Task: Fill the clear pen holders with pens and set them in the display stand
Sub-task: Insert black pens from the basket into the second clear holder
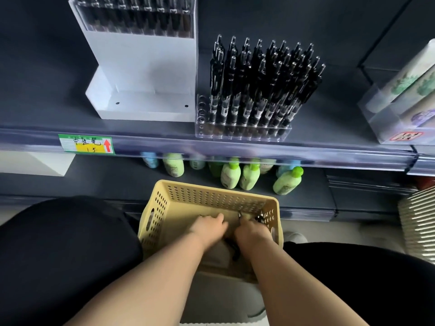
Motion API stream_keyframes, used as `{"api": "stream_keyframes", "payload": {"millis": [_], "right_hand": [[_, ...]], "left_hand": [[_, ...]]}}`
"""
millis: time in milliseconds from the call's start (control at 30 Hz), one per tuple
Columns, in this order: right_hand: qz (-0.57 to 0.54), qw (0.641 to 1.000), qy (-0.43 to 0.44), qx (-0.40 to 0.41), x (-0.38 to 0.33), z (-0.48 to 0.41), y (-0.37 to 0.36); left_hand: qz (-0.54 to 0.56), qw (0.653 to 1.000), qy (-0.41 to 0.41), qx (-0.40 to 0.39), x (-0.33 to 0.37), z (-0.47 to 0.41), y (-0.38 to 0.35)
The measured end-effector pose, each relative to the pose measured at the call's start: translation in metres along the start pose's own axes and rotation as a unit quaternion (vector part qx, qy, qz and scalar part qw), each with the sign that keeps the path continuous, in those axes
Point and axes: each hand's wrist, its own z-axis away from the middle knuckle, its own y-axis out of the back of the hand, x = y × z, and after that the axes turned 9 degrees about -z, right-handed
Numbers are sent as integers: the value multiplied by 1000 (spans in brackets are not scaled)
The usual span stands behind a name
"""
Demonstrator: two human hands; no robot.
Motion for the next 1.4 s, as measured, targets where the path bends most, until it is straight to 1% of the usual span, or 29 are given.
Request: {"api": "stream_keyframes", "payload": {"millis": [100, 167, 233, 333, 400, 467, 533, 600, 633, 700, 733, 767, 833, 900, 967, 1067, 1100, 1133, 1267, 1367, 1400], "right_hand": [[-24, 999, 22, 26, 2, 9, 8], [-71, 994, 41, 78, 5, 15, 11], [-115, 984, 47, 129, 8, 20, 13], [-212, 955, 34, 204, 12, 28, 20], [-268, 927, 43, 259, 12, 35, 27], [-292, 901, 67, 314, 7, 43, 36], [-301, 879, 94, 357, 1, 52, 47], [-312, 854, 120, 399, -6, 62, 60], [-318, 836, 137, 425, -9, 66, 68], [-337, 799, 170, 468, -14, 78, 87], [-353, 782, 184, 480, -16, 84, 97], [-373, 765, 193, 488, -18, 90, 108], [-404, 743, 203, 493, -21, 101, 130], [-419, 727, 222, 497, -24, 111, 153], [-429, 703, 246, 511, -26, 119, 175], [-433, 675, 267, 535, -27, 130, 208], [-436, 667, 270, 541, -28, 132, 219], [-440, 659, 274, 545, -29, 133, 230], [-450, 624, 296, 567, -44, 134, 269], [-492, 580, 347, 548, -58, 129, 285], [-498, 574, 358, 542, -62, 127, 288]], "left_hand": [[-8, 999, 19, 41, -9, 11, 0], [6, 996, 49, 71, -14, 19, 0], [47, 990, 93, 92, -19, 28, 1], [154, 967, 154, 130, -25, 40, 7], [213, 945, 175, 177, -27, 49, 13], [255, 925, 172, 224, -26, 57, 21], [280, 904, 148, 286, -25, 67, 34], [301, 873, 122, 365, -26, 79, 51], [320, 849, 112, 405, -28, 86, 62], [368, 790, 100, 480, -33, 100, 84], [388, 764, 98, 506, -37, 107, 95], [402, 745, 99, 522, -43, 113, 106], [427, 728, 108, 525, -55, 122, 125], [456, 723, 110, 507, -71, 126, 142], [470, 711, 106, 513, -89, 131, 157], [491, 662, 100, 557, -112, 136, 177], [495, 652, 103, 565, -119, 135, 183], [494, 649, 108, 568, -125, 133, 188], [452, 663, 135, 581, -137, 117, 202], [443, 662, 147, 586, -137, 107, 201], [449, 659, 145, 586, -136, 104, 200]]}}
